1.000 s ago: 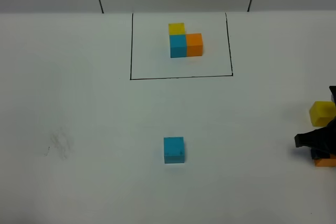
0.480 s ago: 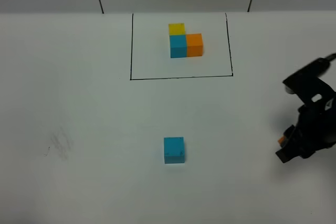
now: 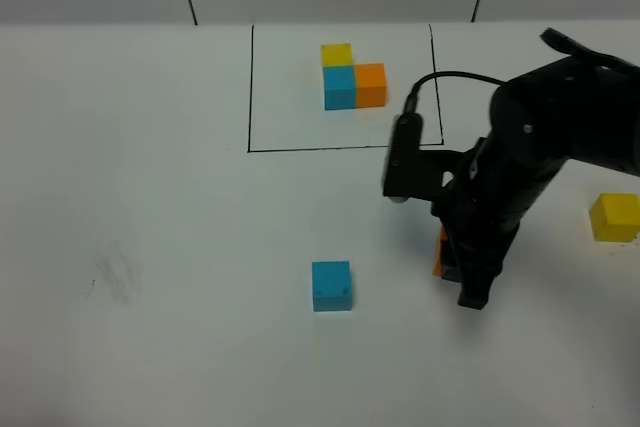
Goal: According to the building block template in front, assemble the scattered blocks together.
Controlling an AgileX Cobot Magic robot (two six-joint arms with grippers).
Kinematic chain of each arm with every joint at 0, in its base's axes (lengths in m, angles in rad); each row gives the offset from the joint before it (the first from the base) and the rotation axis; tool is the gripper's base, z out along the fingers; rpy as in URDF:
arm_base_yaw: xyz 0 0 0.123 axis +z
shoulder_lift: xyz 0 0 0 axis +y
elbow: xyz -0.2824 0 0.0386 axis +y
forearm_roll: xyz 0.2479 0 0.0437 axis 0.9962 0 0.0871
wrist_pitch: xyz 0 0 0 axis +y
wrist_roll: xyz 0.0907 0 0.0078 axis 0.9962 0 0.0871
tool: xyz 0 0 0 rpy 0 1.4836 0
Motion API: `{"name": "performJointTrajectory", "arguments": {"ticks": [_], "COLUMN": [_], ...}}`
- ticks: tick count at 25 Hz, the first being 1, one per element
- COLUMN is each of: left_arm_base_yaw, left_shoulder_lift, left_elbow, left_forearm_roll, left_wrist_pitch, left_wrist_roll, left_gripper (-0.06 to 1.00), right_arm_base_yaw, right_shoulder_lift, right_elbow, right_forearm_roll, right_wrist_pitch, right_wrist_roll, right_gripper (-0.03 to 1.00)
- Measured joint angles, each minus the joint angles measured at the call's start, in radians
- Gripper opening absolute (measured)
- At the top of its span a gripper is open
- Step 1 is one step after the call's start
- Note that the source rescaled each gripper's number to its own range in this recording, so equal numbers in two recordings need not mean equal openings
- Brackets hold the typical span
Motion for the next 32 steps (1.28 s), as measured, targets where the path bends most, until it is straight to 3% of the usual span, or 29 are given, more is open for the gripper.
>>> {"name": "performJointTrajectory", "arguments": {"ticks": [9, 18, 32], "left_arm_base_yaw": [0.0, 0.0, 0.0], "left_shoulder_lift": [0.0, 0.0, 0.0], "left_elbow": [0.0, 0.0, 0.0], "left_forearm_roll": [0.0, 0.0, 0.0], "left_wrist_pitch": [0.0, -0.001, -0.001], "left_wrist_roll": [-0.007, -0.007, -0.007], "left_gripper": [0.58, 0.58, 0.57], "right_arm_base_yaw": [0.108, 0.166, 0.177], "right_shoulder_lift": [0.134, 0.158, 0.213], "right_elbow": [-0.136, -0.146, -0.146], "right_forearm_roll": [-0.014, -0.012, 0.012], "right_wrist_pitch": [0.011, -0.003, -0.063], "right_wrist_roll": [-0.041, -0.044, -0.044], "right_gripper": [0.03, 0.03, 0.03]}}
